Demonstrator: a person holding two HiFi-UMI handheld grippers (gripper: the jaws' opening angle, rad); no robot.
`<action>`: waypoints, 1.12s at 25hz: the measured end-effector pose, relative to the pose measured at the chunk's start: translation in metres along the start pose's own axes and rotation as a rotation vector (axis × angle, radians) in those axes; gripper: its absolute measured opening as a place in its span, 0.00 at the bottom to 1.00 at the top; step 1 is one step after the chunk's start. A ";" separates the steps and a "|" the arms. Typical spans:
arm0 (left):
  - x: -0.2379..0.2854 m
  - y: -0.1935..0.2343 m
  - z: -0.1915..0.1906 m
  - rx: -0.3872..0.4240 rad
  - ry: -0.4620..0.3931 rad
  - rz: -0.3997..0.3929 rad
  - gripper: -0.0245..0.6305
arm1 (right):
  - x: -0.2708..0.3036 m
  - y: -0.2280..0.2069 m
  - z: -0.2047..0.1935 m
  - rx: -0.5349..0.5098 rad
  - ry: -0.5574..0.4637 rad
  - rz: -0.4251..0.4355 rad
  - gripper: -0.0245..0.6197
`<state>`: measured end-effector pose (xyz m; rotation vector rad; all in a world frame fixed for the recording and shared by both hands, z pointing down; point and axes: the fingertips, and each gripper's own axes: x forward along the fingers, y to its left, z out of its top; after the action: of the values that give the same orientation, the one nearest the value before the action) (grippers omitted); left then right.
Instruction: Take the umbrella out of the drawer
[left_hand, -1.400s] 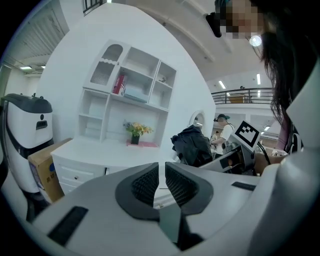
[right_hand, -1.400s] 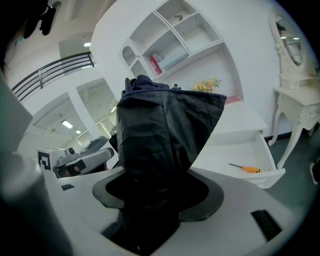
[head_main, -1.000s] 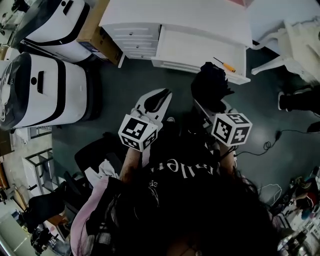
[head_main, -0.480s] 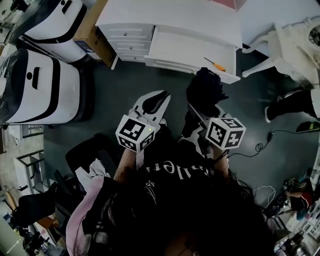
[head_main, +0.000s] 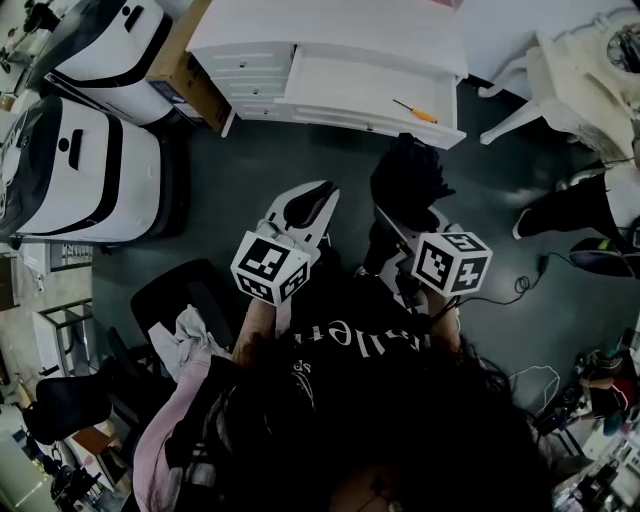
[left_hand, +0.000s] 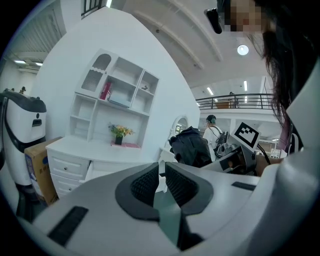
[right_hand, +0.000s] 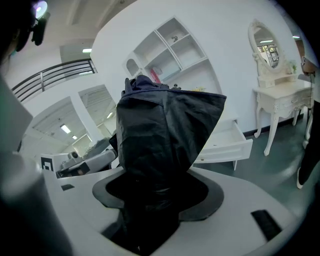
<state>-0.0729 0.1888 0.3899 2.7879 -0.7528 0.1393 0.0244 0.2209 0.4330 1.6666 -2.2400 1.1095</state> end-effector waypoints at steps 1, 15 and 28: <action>-0.001 -0.007 -0.002 0.003 0.001 0.002 0.09 | -0.007 -0.002 -0.003 0.004 -0.004 0.004 0.47; -0.007 -0.068 -0.023 0.012 -0.002 0.037 0.09 | -0.061 -0.025 -0.044 -0.001 0.004 0.019 0.47; -0.003 -0.086 -0.021 0.028 -0.007 0.046 0.09 | -0.075 -0.033 -0.048 0.016 0.001 0.041 0.47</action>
<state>-0.0323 0.2673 0.3909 2.7995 -0.8224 0.1497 0.0673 0.3049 0.4448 1.6324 -2.2806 1.1407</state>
